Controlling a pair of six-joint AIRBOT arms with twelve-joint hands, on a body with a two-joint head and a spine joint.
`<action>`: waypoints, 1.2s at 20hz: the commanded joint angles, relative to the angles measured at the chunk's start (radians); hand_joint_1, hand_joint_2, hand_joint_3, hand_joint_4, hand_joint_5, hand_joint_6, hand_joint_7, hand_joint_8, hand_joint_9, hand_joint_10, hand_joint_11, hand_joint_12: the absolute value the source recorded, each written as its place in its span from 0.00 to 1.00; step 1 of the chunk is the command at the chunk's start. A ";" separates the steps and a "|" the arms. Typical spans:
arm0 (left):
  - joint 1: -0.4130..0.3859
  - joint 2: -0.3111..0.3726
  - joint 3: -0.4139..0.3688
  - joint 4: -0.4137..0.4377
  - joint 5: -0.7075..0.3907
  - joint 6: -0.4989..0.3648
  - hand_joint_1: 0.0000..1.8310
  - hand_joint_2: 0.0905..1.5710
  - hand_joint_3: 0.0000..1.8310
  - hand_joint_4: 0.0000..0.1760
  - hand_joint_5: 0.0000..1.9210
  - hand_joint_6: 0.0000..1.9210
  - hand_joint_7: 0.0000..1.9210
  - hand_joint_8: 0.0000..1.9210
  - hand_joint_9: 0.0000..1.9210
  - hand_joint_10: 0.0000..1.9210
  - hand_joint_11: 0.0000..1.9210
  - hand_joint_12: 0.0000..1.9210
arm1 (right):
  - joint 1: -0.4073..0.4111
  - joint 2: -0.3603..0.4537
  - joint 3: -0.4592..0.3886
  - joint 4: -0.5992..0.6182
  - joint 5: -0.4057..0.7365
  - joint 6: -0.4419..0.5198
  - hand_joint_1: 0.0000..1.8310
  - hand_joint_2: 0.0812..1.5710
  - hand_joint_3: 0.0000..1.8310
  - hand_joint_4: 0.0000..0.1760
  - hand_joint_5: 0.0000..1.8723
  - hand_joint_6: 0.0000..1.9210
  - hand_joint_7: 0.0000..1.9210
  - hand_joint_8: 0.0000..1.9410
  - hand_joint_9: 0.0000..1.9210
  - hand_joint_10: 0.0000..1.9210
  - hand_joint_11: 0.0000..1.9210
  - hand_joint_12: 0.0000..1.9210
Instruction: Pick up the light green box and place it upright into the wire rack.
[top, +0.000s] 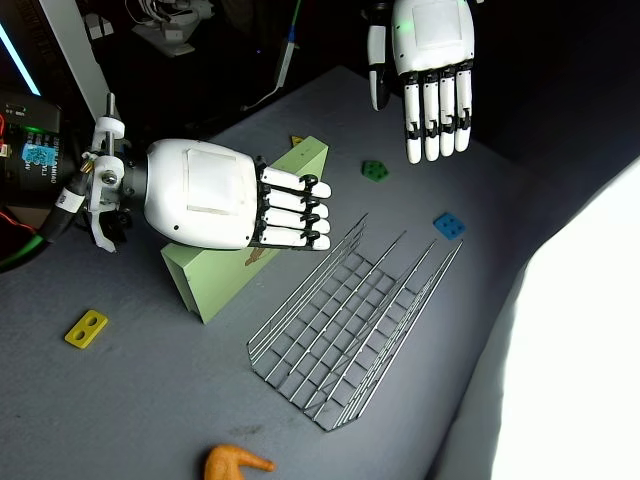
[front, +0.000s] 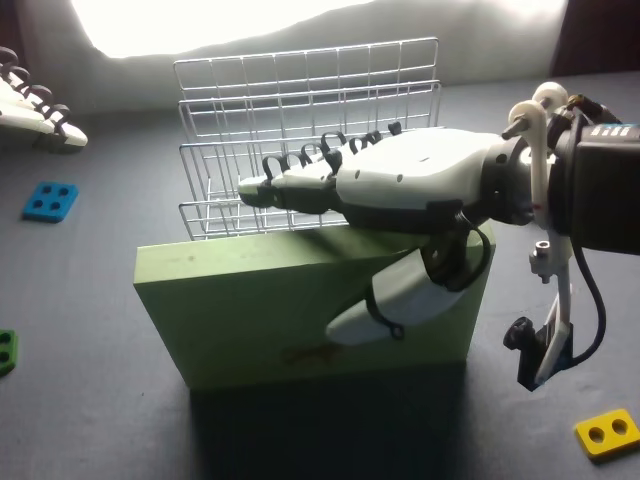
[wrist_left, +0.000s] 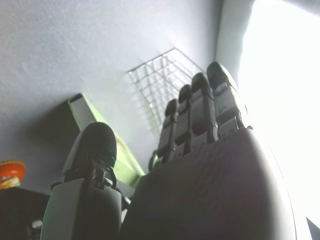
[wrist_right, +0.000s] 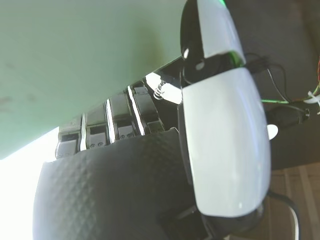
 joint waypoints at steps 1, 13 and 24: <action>-0.006 0.001 0.002 0.008 0.081 0.004 0.25 0.88 0.00 0.00 0.06 0.00 0.06 0.00 0.07 0.00 0.00 0.14 | 0.007 0.001 -0.002 0.004 0.093 0.006 0.46 0.64 0.00 0.00 0.01 0.00 0.04 0.00 0.04 0.00 0.00 0.06; -0.006 0.002 -0.003 0.008 0.081 0.004 0.25 0.88 0.00 0.00 0.06 0.00 0.06 0.00 0.05 0.00 0.00 0.10 | -0.002 0.001 -0.002 -0.011 0.107 0.006 0.60 0.70 0.00 0.00 0.35 0.03 0.43 0.03 0.44 0.08 0.16 0.66; -0.006 0.002 -0.005 0.008 0.081 0.004 0.24 0.89 0.00 0.00 0.06 0.00 0.06 0.00 0.06 0.00 0.00 0.11 | 0.035 0.020 -0.009 -0.001 0.103 0.007 0.75 0.71 0.00 0.00 0.47 0.52 0.52 0.48 0.45 0.72 0.32 0.85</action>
